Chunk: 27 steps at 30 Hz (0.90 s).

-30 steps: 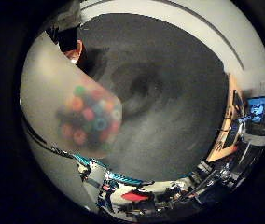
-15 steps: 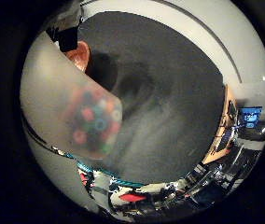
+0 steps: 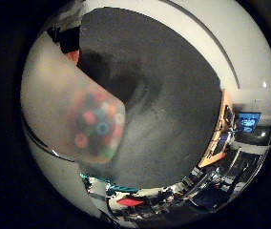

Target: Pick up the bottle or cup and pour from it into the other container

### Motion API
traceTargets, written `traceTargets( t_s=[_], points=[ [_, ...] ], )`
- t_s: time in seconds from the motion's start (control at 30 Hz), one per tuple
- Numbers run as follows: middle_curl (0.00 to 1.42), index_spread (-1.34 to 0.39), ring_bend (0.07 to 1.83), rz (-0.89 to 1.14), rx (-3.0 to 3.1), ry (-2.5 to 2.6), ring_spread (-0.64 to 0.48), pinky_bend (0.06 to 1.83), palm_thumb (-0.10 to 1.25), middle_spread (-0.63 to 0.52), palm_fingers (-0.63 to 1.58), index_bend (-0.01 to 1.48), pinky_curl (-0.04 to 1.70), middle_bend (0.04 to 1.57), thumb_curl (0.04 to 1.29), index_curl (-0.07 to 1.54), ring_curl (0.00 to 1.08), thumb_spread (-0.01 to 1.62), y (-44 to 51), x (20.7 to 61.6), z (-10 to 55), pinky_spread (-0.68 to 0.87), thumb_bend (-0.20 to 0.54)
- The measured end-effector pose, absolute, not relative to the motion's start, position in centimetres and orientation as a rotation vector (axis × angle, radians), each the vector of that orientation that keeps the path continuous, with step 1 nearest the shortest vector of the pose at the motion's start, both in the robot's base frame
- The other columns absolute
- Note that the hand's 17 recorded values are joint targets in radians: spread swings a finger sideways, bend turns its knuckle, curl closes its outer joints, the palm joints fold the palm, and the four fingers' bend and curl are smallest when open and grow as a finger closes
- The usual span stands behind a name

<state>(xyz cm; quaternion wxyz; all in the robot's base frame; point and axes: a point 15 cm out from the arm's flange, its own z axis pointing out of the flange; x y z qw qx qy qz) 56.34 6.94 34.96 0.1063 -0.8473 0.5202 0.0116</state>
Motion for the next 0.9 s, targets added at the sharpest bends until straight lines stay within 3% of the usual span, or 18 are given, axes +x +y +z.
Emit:
traceTargets(
  t_s=[0.9],
  points=[
    [1.02, -0.66, 1.20, -0.273, -2.755, 1.443, -0.27, 1.06, 0.81, -0.33, 1.08, 0.24, 0.81, 0.86, 0.59, 1.18, 0.73, 0.80, 9.1, 55.9, 36.8, -0.40, -0.030]
  ],
)
